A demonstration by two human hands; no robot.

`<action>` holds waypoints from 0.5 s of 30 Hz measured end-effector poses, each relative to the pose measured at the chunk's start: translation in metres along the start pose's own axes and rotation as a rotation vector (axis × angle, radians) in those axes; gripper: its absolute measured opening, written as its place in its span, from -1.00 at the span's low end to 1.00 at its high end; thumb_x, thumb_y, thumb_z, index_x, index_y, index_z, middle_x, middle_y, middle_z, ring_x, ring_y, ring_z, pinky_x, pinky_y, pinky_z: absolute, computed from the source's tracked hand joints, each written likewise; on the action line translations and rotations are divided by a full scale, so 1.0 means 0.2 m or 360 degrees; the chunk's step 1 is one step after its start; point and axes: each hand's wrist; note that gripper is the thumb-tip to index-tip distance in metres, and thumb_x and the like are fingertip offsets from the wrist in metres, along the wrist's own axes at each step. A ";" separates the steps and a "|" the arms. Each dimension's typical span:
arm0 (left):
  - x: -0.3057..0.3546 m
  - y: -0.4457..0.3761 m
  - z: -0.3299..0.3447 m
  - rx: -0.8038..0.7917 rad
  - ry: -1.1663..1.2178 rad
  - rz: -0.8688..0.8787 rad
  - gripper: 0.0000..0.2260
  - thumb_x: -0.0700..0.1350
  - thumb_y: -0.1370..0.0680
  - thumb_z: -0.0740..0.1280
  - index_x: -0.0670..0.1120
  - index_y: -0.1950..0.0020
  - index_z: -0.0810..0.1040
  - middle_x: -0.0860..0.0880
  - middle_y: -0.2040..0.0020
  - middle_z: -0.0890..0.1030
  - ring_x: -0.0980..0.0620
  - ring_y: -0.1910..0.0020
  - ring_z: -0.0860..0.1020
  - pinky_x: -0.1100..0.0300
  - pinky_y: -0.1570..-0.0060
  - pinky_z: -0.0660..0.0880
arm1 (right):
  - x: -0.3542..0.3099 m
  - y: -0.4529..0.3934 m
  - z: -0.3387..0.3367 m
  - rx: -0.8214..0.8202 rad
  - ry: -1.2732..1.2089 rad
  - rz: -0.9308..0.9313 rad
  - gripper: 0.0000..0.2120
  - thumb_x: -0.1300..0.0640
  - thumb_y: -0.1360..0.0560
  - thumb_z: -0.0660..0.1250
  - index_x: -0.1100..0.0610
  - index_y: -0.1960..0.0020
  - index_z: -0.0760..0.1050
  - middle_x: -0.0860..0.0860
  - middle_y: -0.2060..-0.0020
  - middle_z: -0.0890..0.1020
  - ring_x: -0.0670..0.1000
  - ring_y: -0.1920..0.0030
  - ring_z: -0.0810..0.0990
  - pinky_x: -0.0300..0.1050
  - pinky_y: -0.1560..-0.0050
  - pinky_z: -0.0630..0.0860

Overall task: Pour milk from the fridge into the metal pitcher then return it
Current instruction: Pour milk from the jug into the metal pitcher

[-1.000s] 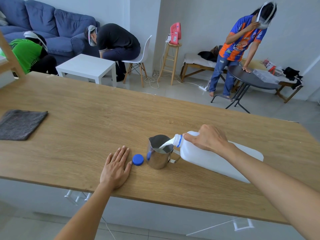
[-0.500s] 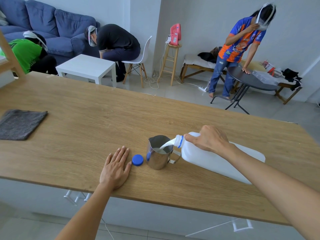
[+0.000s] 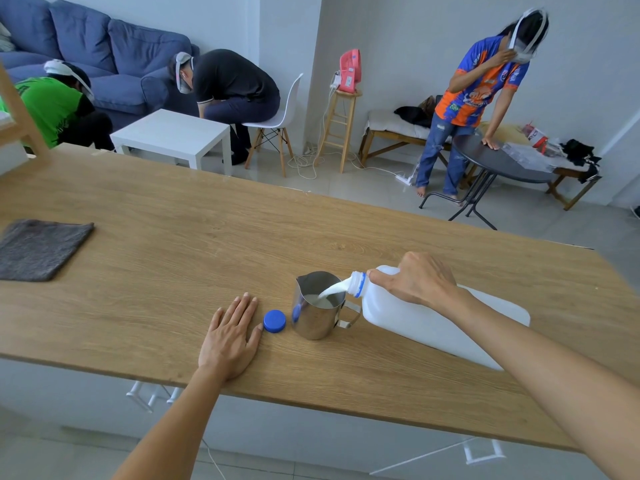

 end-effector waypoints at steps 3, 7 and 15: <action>0.00 0.00 0.00 -0.0007 0.0000 0.0000 -0.29 0.26 -0.46 -0.30 0.00 -0.57 -0.07 0.08 -0.57 -0.07 0.16 -0.52 -0.15 0.09 -0.51 -0.17 | 0.00 0.00 0.00 0.0000 0.0004 -0.0001 -0.40 -0.39 -0.38 0.23 0.11 0.44 0.19 -0.02 0.51 0.31 0.01 0.48 0.29 -0.12 0.42 0.18; 0.00 0.00 0.00 0.0002 0.0004 -0.0002 -0.29 0.26 -0.46 -0.30 0.00 -0.57 -0.06 0.08 -0.57 -0.06 0.16 -0.53 -0.14 0.08 -0.51 -0.16 | 0.00 0.01 -0.01 -0.0004 0.0008 -0.0003 -0.40 -0.38 -0.38 0.24 0.11 0.45 0.20 -0.02 0.51 0.30 0.00 0.48 0.28 -0.13 0.43 0.18; 0.00 0.00 0.00 -0.0001 -0.0011 -0.0001 -0.29 0.26 -0.46 -0.31 0.00 -0.57 -0.06 0.07 -0.57 -0.07 0.15 -0.53 -0.14 0.09 -0.51 -0.16 | -0.01 0.02 -0.01 -0.0012 0.0028 -0.0007 -0.40 -0.38 -0.39 0.24 0.11 0.44 0.20 -0.03 0.52 0.29 -0.01 0.48 0.27 -0.13 0.43 0.18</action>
Point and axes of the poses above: each hand's wrist, its own y-axis away from the middle knuckle, its own z-axis out of the palm, x = y × z
